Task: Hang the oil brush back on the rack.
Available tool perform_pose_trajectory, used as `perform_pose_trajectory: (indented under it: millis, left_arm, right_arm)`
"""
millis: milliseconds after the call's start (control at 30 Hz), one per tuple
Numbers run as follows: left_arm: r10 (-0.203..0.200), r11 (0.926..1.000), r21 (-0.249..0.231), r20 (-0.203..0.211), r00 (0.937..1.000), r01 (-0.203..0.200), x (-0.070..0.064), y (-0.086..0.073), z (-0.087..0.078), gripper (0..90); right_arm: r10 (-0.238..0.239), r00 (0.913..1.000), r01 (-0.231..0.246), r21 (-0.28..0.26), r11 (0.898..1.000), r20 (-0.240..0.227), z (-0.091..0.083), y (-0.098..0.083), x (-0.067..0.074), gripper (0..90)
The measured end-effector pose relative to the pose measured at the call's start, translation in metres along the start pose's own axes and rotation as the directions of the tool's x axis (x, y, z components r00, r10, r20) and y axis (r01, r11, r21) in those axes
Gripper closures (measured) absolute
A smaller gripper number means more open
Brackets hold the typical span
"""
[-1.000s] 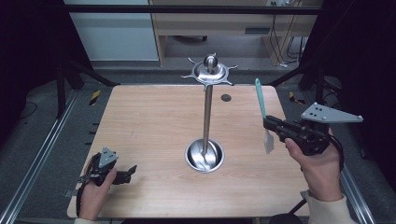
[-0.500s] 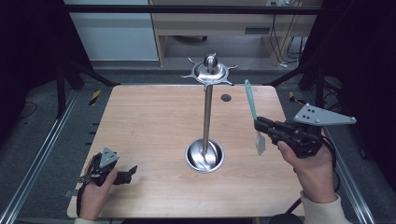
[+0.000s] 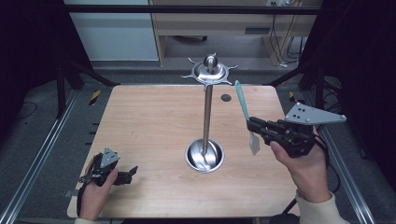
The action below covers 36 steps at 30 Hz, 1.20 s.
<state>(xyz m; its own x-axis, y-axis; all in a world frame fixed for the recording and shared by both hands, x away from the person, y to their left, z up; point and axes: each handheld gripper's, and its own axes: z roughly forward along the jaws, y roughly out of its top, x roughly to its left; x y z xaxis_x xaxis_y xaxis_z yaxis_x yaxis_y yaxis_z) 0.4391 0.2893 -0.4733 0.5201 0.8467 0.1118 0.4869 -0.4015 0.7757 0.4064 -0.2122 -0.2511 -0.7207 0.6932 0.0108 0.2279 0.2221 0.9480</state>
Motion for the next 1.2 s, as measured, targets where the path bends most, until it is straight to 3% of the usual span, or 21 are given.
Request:
perform_pose_trajectory:
  millis: [900, 1200]
  left_arm:
    - [0.008, 0.9999, 0.009, 0.007, 0.9999, -0.008, -0.001, 0.0, 0.001, 3.1]
    - [0.009, 0.9999, 0.01, 0.008, 0.9999, -0.009, -0.001, 0.0, 0.001, 3.1]
  right_arm:
    - [0.021, 0.9997, -0.02, 0.022, 1.0, -0.012, 0.018, 0.0, 0.0, 82.4]
    - [0.04, 0.9991, -0.04, -0.008, 0.999, -0.015, 0.032, -0.003, 0.002, 82.4]
